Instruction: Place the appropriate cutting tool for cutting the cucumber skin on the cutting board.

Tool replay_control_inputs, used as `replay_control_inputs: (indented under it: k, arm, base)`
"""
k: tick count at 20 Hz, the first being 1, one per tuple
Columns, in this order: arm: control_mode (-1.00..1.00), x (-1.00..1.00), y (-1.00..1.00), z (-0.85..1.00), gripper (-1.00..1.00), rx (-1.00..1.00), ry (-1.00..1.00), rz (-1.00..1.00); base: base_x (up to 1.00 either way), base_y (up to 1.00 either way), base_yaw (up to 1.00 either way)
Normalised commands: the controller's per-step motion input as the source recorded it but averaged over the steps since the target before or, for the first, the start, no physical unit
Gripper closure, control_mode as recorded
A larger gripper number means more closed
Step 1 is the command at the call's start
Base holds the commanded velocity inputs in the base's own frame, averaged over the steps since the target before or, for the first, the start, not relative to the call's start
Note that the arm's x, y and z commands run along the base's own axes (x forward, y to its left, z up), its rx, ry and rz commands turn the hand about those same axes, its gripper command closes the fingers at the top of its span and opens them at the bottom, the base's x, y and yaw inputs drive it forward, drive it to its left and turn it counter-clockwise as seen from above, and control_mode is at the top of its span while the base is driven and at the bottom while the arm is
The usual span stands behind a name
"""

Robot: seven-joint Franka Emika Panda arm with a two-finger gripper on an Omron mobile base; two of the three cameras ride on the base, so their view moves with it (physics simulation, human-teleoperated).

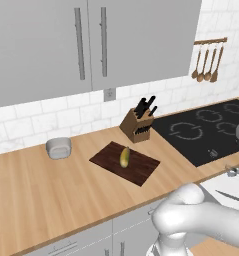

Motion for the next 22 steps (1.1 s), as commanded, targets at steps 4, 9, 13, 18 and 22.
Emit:
replay_control_inputs:
  k: [4, 9, 13, 18, 22]
  arm:
    - [-1.00, 0.13, 1.00, 0.00, 1.00, 0.01, -0.12, 0.08]
    - [-1.00, 0.21, 0.97, 0.07, 1.00, 0.04, -0.26, 0.03]
    - [-1.00, 0.33, 0.87, 0.07, 1.00, 0.06, -0.26, 0.00]
    - [-1.00, 0.57, 0.89, 0.00, 1.00, 0.02, -0.17, 0.00]
    - [-1.00, 0.64, 0.86, 0.00, 1.00, 0.00, -0.10, 0.05]
  base:
    - [0.00, 0.00, 0.00]
    - [0.00, 0.00, 0.00]
    - [0.00, 0.00, 0.00]
    - [0.00, 0.00, 0.00]
    - [0.00, 0.00, 0.00]
